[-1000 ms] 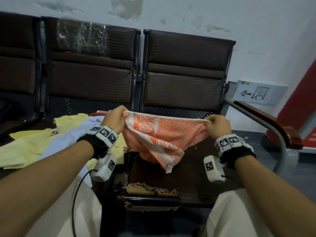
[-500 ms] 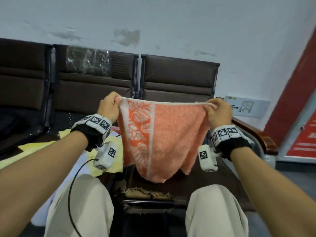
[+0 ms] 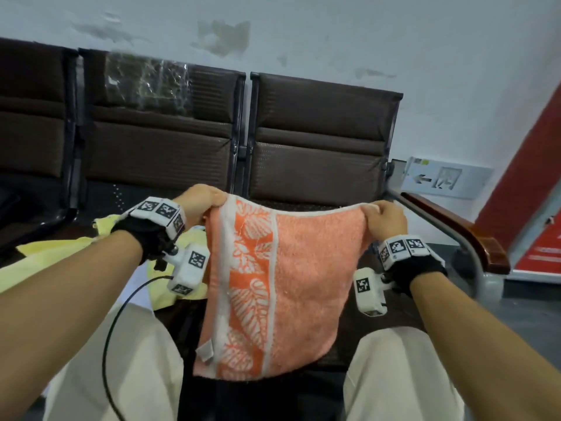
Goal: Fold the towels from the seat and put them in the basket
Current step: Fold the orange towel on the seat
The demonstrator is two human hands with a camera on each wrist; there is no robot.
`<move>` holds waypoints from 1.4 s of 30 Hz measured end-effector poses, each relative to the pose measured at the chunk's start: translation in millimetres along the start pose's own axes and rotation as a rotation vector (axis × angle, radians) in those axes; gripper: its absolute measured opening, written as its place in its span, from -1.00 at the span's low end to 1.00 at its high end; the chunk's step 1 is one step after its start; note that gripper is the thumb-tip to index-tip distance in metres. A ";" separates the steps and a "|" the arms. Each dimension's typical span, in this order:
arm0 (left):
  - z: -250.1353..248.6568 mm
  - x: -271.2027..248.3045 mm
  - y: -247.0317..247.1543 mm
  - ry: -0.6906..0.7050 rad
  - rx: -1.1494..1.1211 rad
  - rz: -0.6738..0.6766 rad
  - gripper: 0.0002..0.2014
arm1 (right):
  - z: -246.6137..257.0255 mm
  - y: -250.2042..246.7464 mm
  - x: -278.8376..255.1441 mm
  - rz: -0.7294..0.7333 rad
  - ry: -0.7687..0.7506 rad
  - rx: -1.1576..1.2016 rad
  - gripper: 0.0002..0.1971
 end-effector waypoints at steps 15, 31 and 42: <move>10.2 17.2 -54.8 0.162 0.365 -0.472 -0.86 | 1.7 6.2 20.1 -0.110 -0.041 0.001 -0.86; 85.7 70.4 10.6 0.052 0.348 -0.236 -0.84 | -60.1 132.2 26.3 0.230 0.154 0.231 -0.78; 79.0 66.9 19.5 0.104 0.239 -0.239 -0.83 | 22.2 170.8 -18.4 0.734 -0.197 0.318 -0.73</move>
Point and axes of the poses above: each hand's wrist, its own x-axis towards the middle knuckle, its own y-axis out of the palm, z = x × y, the point moved 9 cm from there along x, towards the middle knuckle, and after that the axes turned 7 degrees about z, right-handed, at the moved point
